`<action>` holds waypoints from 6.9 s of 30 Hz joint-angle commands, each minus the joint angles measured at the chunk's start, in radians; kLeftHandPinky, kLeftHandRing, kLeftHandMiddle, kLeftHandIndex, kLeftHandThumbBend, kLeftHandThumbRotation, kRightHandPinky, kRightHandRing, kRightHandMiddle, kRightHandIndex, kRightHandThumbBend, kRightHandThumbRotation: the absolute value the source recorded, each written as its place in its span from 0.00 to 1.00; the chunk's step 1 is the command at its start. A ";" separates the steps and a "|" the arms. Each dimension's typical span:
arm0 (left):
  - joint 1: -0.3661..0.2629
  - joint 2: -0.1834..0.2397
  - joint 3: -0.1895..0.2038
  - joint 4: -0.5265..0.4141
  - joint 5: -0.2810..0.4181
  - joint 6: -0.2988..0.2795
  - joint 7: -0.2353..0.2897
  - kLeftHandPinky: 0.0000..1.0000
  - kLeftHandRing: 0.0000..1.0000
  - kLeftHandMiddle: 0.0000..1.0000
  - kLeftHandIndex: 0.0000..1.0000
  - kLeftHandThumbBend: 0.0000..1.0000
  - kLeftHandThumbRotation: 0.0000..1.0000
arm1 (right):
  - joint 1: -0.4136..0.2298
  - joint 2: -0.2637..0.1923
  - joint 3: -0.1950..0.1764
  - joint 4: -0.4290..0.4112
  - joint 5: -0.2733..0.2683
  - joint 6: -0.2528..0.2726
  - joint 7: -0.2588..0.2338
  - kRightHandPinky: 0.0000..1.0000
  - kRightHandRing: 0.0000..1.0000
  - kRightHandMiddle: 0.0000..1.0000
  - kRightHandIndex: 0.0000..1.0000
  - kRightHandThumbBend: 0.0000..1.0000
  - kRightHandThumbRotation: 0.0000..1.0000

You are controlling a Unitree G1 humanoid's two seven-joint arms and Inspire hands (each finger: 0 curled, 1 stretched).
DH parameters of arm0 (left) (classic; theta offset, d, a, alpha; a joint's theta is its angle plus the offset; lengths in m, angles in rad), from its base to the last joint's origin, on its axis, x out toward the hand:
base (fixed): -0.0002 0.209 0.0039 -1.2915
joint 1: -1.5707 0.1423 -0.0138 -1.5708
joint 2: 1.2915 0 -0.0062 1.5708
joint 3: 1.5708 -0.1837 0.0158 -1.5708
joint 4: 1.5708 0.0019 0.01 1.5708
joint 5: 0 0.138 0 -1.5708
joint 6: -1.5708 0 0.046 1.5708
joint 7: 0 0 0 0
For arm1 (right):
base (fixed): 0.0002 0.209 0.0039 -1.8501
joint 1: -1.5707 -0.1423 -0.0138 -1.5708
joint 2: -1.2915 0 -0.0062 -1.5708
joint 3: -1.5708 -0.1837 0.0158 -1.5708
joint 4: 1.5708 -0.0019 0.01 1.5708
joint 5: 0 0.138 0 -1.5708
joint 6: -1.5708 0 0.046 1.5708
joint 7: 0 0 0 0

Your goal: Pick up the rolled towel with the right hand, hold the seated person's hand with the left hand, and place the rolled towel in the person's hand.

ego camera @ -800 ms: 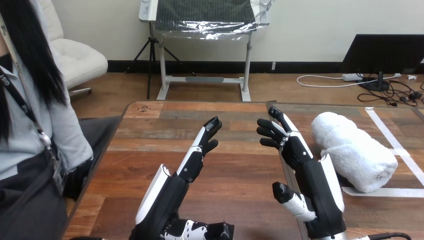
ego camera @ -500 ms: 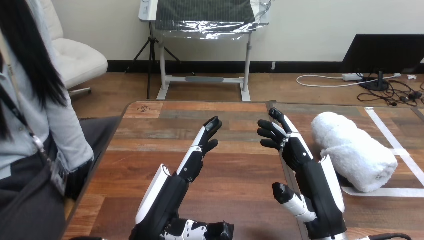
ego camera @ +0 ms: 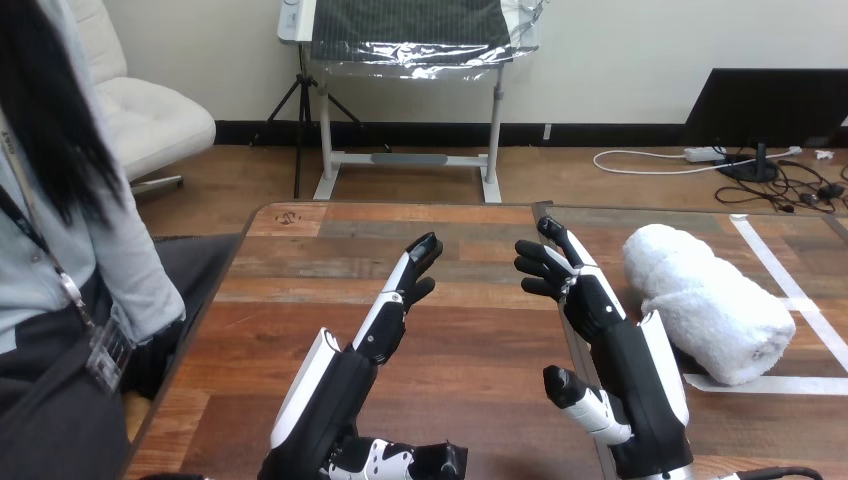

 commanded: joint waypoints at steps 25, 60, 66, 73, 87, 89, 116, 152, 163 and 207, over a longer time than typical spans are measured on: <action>-0.037 -0.015 0.028 -0.049 0.028 -0.005 0.030 0.93 1.00 1.00 1.00 1.00 0.73 | -0.040 -0.013 -0.007 -0.013 -0.002 -0.008 -0.012 0.79 0.84 0.86 0.93 1.00 0.89; -0.052 -0.031 0.037 -0.038 0.065 -0.004 0.061 0.90 1.00 1.00 1.00 1.00 0.75 | -0.122 -0.109 -0.051 -0.059 -0.085 0.071 -0.103 0.80 0.86 0.90 0.94 1.00 0.89; -0.056 -0.032 0.038 -0.037 0.080 -0.001 0.071 0.90 1.00 1.00 1.00 1.00 0.75 | -0.151 -0.141 -0.061 -0.066 -0.093 0.100 -0.124 0.81 0.87 0.92 0.94 1.00 0.88; -0.059 -0.035 0.037 -0.036 0.087 0.002 0.075 0.90 1.00 1.00 1.00 1.00 0.75 | -0.195 -0.186 -0.072 -0.075 -0.086 0.159 -0.153 0.80 0.88 0.92 0.95 1.00 0.87; -0.060 -0.039 0.037 -0.035 0.092 0.007 0.081 0.92 1.00 1.00 1.00 1.00 0.73 | -0.288 -0.276 -0.086 -0.069 -0.021 0.288 -0.118 0.87 0.92 0.94 0.96 1.00 0.81; -0.059 -0.040 0.042 -0.039 0.105 0.009 0.088 0.92 1.00 1.00 1.00 1.00 0.74 | -0.299 -0.285 -0.086 -0.066 -0.016 0.304 -0.115 0.88 0.93 0.94 0.96 1.00 0.81; -0.065 -0.035 0.029 -0.034 0.093 0.004 0.098 0.92 1.00 1.00 1.00 1.00 0.75 | -0.476 -0.407 -0.070 -0.045 -0.023 0.639 -0.095 0.91 0.96 0.96 1.00 1.00 0.86; -0.053 -0.027 0.011 -0.061 0.034 0.014 0.060 0.93 1.00 1.00 1.00 1.00 0.72 | -0.733 -0.477 0.045 0.206 -0.147 1.037 -0.070 0.78 0.88 0.92 0.96 1.00 0.67; -0.048 -0.028 -0.003 -0.064 0.002 0.006 0.039 0.92 1.00 1.00 1.00 1.00 0.72 | -0.756 -0.467 0.075 0.256 -0.173 1.149 -0.033 0.68 0.83 0.88 0.94 1.00 0.62; 0.014 -0.021 -0.030 -0.155 -0.021 0.012 0.025 0.92 1.00 1.00 1.00 1.00 0.72 | -0.659 -0.392 0.219 0.309 -0.272 1.332 0.042 0.64 0.78 0.79 0.94 1.00 0.65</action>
